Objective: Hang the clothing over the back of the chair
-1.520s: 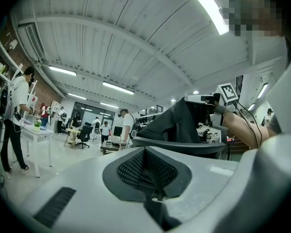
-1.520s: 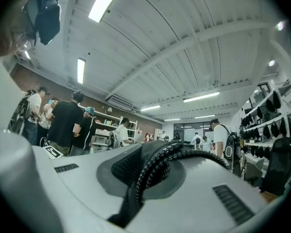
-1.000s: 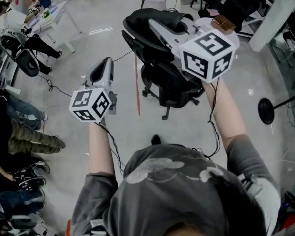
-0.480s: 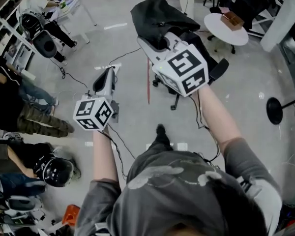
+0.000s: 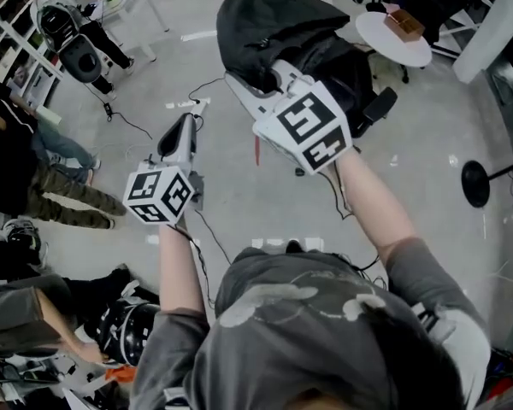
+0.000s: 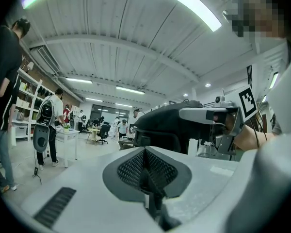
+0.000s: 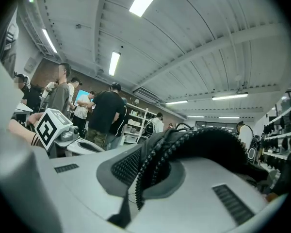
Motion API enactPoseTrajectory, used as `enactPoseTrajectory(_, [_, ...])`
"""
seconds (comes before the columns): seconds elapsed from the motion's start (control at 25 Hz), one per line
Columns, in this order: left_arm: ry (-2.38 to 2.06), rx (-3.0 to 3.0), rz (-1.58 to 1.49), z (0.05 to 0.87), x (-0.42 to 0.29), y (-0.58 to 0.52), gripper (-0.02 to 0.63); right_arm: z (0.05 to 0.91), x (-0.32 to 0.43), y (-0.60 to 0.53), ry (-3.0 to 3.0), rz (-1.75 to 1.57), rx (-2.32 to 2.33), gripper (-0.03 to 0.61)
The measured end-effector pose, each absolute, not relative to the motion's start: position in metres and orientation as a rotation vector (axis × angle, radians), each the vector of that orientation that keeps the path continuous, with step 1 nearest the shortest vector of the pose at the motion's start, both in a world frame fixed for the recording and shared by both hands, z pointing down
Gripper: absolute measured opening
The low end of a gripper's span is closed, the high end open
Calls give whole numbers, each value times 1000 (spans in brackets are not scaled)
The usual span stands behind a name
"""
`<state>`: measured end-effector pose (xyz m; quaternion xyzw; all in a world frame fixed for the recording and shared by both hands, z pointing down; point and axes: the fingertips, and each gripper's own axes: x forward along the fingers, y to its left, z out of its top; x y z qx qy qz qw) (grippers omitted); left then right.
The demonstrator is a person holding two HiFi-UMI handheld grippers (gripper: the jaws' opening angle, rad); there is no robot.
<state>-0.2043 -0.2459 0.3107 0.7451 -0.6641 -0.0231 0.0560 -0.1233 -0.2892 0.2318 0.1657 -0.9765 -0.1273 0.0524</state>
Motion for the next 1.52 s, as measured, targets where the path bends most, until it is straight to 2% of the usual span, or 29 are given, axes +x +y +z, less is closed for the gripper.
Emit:
enactPoseTrajectory(0.6, [-1896,2269,-52,342,-250,-215,2,306,-176,-249,-2787,-397,563,-6])
enactPoseTrajectory(0.84, [-1825,2277,-41,358,-254,-204,2,341,-170,-251,-2611,-541,708,-5])
enactPoseTrajectory(1.16, [-1728,2289,-7,389,-248,-192,2,377,-153,-261,-2567,-390,884,11])
enactPoseTrajectory(1.2, [-1721,2288,-3,392,-248,-191,2,382,-151,-262,-2562,-375,891,22])
enactPoseTrajectory(1.28, [-1709,2287,2,396,-248,-191,2,392,-149,-263,-2553,-347,898,94])
enactPoseTrajectory(1.4, [-1700,2285,8,399,-250,-190,2,400,-143,-267,-2538,-327,944,165])
enactPoseTrajectory(1.52, [-1694,2280,6,401,-249,-189,2,405,-137,-271,-2512,-332,990,269])
